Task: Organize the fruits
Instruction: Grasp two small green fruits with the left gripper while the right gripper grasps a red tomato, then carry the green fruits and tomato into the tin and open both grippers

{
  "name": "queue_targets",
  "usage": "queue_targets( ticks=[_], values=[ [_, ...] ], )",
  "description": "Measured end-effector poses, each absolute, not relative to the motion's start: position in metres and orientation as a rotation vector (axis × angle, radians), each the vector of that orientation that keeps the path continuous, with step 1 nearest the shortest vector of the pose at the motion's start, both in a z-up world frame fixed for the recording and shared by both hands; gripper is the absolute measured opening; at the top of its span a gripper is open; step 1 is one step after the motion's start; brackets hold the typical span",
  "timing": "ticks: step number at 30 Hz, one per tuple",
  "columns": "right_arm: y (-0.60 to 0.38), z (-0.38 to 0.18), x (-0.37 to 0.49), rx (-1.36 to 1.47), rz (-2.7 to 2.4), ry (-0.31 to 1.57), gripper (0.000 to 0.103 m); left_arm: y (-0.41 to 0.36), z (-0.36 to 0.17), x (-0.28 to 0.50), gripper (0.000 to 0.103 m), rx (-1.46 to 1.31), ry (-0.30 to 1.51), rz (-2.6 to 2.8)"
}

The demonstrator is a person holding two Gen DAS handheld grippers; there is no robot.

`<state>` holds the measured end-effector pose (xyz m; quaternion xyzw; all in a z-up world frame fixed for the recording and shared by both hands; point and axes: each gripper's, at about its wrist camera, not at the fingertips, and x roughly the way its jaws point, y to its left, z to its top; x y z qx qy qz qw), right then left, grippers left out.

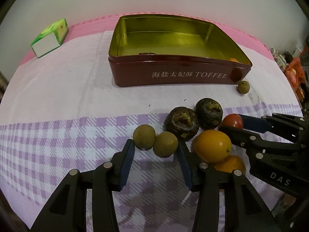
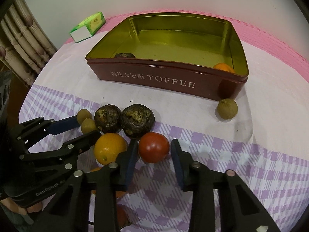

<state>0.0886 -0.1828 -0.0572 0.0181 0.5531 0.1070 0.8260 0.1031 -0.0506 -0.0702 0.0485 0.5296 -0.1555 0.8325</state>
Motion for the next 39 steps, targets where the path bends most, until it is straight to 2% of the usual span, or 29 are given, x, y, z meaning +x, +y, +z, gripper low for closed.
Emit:
queue_targets(
  ticks=[39],
  values=[
    [-0.191, -0.044, 0.081, 0.038, 0.199, 1.158, 0.029, -0.047, -0.059, 0.102, 0.046, 0.103, 1.105, -0.292]
  ],
)
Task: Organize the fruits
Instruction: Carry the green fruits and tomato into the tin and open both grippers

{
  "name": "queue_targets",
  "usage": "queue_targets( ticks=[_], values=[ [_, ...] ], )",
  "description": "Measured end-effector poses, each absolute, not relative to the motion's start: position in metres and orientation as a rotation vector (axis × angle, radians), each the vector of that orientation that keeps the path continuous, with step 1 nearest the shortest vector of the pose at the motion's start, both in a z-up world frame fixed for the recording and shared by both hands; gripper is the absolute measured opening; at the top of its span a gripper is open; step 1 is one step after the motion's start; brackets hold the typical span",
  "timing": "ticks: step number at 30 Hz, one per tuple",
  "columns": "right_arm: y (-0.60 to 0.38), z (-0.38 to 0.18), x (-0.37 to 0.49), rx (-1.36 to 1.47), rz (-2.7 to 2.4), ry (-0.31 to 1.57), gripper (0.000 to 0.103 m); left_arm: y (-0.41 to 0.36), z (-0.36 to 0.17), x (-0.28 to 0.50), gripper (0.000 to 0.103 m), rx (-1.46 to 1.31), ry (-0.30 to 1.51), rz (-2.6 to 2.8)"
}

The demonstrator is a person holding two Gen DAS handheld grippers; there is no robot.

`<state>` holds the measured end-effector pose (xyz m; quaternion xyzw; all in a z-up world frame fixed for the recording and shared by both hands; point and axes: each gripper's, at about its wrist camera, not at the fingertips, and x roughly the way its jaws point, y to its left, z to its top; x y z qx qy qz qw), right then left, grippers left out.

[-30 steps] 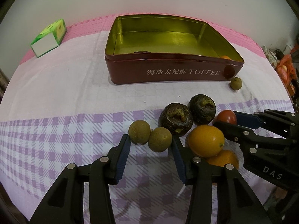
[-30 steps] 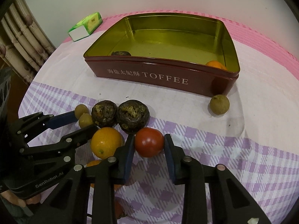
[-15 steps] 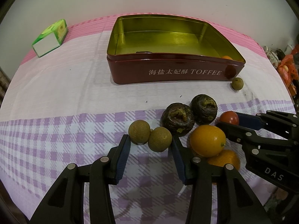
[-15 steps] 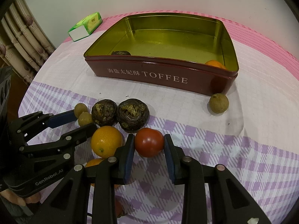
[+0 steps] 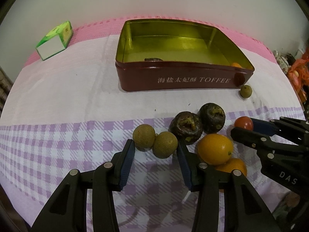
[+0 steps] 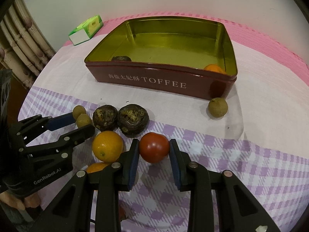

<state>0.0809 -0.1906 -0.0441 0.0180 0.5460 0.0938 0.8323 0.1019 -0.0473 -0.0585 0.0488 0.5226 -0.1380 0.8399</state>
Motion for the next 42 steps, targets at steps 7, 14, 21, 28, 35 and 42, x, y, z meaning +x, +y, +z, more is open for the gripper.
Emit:
queue_targets(
  ticks=[7, 14, 21, 28, 35, 42],
  values=[
    [-0.196, -0.026, 0.079, 0.044, 0.191, 1.13, 0.029, -0.045, -0.046, 0.106, 0.046, 0.099, 1.077, -0.29],
    [-0.201, -0.001, 0.08, 0.048, 0.185, 1.081, 0.029, -0.047, -0.019, 0.118, 0.046, 0.098, 1.014, -0.292],
    [-0.208, 0.017, 0.096, 0.039, 0.17, 1.042, 0.029, -0.053, 0.006, 0.139, 0.046, 0.101, 0.965, -0.29],
    [-0.214, 0.021, 0.125, 0.026, 0.15, 1.024, 0.029, -0.054, 0.016, 0.162, 0.046, 0.087, 0.945, -0.29],
    [-0.219, 0.014, 0.158, 0.016, 0.136, 1.03, 0.029, -0.055, 0.012, 0.185, 0.046, 0.079, 0.938, -0.291],
    [-0.227, 0.0, 0.18, 0.015, 0.12, 1.062, 0.029, -0.062, -0.003, 0.208, 0.046, 0.084, 0.965, -0.28]
  ],
)
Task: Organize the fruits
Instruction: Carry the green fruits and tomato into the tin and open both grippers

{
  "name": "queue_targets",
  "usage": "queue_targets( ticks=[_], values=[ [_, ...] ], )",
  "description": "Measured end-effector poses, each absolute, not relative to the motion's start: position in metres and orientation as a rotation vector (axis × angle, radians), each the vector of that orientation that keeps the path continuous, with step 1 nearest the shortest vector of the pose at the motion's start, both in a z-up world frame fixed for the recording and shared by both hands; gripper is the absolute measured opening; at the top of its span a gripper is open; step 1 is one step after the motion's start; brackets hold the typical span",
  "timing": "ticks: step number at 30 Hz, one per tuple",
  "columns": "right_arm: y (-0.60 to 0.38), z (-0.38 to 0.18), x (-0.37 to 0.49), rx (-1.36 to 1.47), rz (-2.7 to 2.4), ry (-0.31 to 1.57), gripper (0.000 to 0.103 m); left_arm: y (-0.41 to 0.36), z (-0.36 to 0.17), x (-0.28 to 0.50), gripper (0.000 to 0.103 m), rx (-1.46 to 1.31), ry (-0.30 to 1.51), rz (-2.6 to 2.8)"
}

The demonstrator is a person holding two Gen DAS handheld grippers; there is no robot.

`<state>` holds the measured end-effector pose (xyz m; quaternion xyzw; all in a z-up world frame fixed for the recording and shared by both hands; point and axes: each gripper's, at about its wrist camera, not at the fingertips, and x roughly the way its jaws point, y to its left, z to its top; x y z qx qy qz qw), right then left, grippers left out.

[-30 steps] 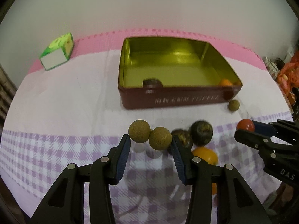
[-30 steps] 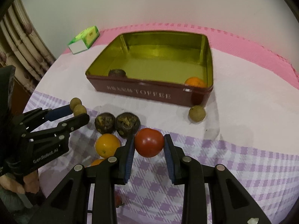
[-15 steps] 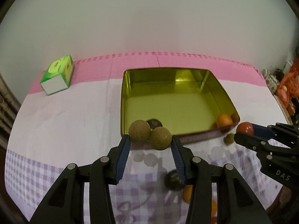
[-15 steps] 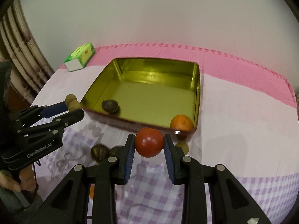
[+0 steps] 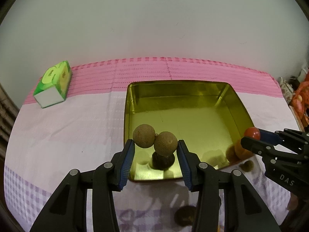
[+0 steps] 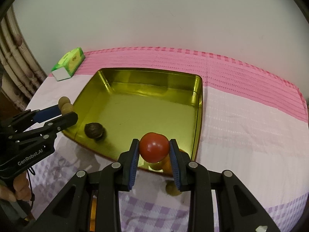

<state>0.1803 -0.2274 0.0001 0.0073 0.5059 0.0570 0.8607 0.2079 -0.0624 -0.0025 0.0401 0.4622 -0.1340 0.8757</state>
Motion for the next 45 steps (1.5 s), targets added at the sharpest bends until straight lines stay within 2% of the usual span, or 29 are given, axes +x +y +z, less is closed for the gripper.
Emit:
queue_targets(
  ticks=[18, 36, 40, 45],
  values=[
    [-0.234, -0.031, 0.214, 0.017, 0.112, 1.121, 0.029, -0.068, -0.029, 0.24, 0.046, 0.132, 0.99, -0.228],
    [-0.231, -0.036, 0.218, 0.019, 0.113, 1.13, 0.029, -0.075, -0.037, 0.243, 0.046, 0.174, 0.99, -0.216],
    [-0.234, -0.032, 0.215, 0.027, 0.112, 1.115, 0.035, -0.076, -0.037, 0.243, 0.047, 0.171, 0.999, -0.222],
    [-0.236, -0.023, 0.208, 0.033, 0.107, 1.099, 0.035, -0.074, -0.033, 0.241, 0.047, 0.159, 1.0, -0.227]
  ],
)
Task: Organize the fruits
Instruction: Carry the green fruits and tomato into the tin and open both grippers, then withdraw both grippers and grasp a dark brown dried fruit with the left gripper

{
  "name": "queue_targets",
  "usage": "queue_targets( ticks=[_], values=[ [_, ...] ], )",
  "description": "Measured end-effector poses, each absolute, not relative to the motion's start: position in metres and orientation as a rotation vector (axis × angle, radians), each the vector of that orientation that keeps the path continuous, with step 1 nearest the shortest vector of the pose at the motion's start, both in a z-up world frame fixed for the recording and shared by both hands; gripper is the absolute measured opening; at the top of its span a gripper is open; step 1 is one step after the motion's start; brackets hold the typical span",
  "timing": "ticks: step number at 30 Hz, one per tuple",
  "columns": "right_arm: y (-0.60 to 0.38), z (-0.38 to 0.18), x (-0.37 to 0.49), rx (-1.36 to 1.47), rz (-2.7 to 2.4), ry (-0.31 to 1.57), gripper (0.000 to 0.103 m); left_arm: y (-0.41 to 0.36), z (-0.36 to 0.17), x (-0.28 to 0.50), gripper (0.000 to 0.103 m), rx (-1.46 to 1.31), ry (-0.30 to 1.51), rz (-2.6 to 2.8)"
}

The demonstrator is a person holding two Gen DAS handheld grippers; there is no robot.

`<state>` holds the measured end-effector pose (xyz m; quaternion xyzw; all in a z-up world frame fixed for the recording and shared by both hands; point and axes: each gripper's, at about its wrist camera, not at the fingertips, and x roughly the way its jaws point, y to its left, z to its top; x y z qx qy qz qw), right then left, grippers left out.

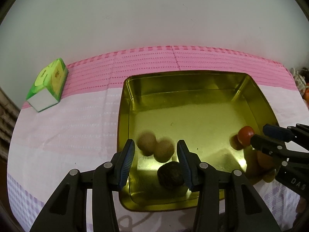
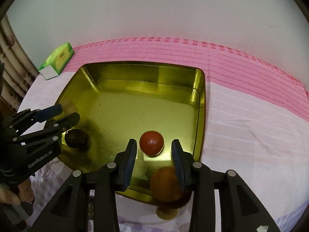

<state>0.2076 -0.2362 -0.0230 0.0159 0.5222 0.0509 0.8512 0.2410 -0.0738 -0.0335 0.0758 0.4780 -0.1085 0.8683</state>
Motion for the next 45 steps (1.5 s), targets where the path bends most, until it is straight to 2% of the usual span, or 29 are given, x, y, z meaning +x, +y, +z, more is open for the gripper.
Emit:
queue_targets(
  ticks=[13, 28, 45],
  values=[
    [-0.244, -0.003, 0.158, 0.052, 0.083, 1.068, 0.035, -0.054, -0.01, 0.184, 0.047, 0.168, 0.972, -0.221],
    [-0.249, -0.007, 0.093, 0.075, 0.053, 1.069, 0.035, -0.044, -0.04, 0.11, 0.047, 0.166, 1.056, -0.249],
    [-0.253, -0.016, 0.084, 0.094, 0.046, 1.085, 0.035, -0.066, -0.059, 0.099, 0.047, 0.128, 1.102, -0.35]
  ],
)
